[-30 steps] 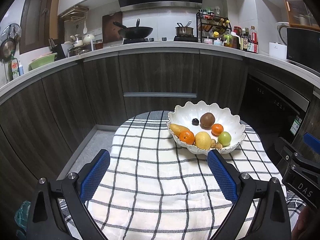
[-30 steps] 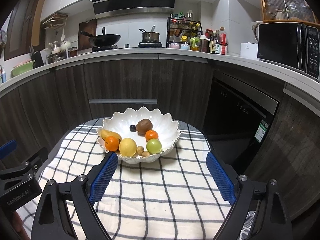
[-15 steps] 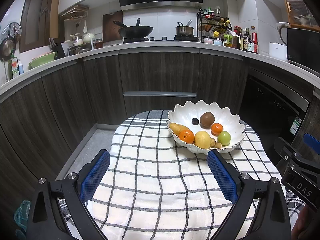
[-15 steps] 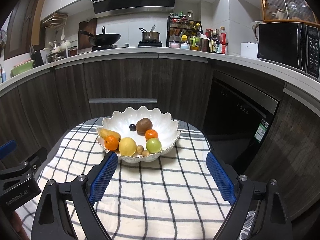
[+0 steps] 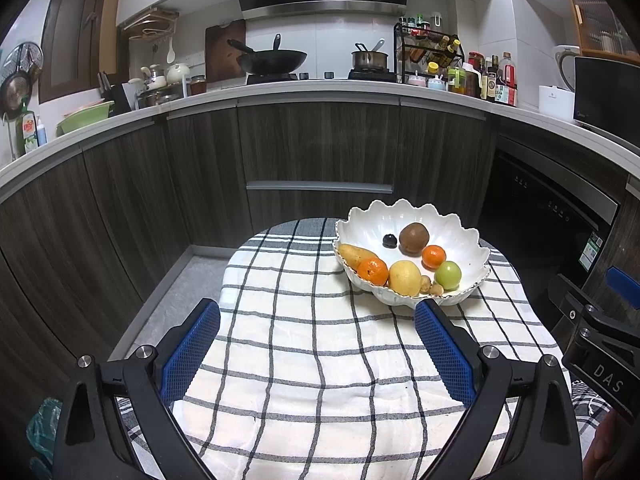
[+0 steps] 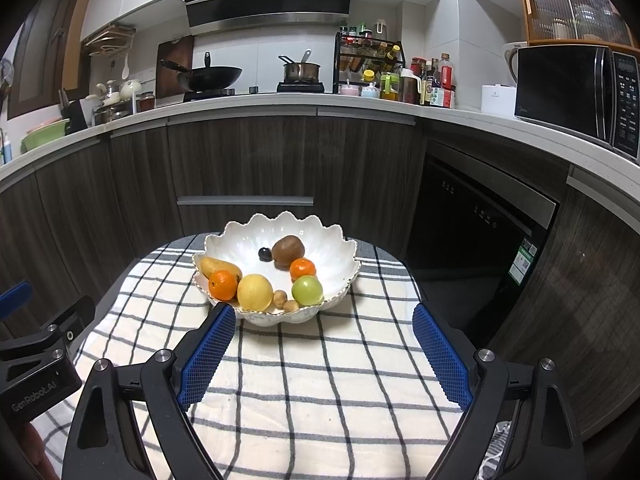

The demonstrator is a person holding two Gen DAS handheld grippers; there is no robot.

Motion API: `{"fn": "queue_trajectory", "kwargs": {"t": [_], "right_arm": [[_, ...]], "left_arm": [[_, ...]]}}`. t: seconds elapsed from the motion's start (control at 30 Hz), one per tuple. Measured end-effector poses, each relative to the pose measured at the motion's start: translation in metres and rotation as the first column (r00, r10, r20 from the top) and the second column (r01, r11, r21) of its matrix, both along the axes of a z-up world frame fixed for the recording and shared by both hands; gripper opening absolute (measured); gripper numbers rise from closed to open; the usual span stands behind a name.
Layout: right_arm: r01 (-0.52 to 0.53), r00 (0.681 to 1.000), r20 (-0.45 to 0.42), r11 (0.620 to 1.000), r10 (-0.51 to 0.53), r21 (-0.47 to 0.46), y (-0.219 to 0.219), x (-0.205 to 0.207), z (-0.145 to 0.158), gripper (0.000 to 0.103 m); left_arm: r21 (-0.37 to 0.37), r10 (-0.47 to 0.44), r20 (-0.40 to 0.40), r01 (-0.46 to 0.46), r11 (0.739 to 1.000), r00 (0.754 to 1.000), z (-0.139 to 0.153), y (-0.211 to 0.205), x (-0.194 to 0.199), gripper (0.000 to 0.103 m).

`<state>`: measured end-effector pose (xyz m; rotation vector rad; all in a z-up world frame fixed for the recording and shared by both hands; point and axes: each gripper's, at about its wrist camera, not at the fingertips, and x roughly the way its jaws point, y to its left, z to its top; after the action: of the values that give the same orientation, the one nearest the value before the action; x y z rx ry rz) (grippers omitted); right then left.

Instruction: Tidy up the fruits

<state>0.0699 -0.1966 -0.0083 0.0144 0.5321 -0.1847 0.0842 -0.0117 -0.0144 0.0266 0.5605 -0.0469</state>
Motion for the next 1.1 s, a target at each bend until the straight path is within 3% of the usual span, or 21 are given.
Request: {"fn": "queue_trajectory", "kwargs": {"t": [1.1], "right_arm": [[0.0, 1.0, -0.003, 1.0, 0.0, 0.0, -0.0011, -0.0001, -0.001, 0.091]], "left_arm": [[0.0, 0.004, -0.008, -0.004, 1.0, 1.0, -0.0051, -0.0031, -0.0012, 0.099]]}}
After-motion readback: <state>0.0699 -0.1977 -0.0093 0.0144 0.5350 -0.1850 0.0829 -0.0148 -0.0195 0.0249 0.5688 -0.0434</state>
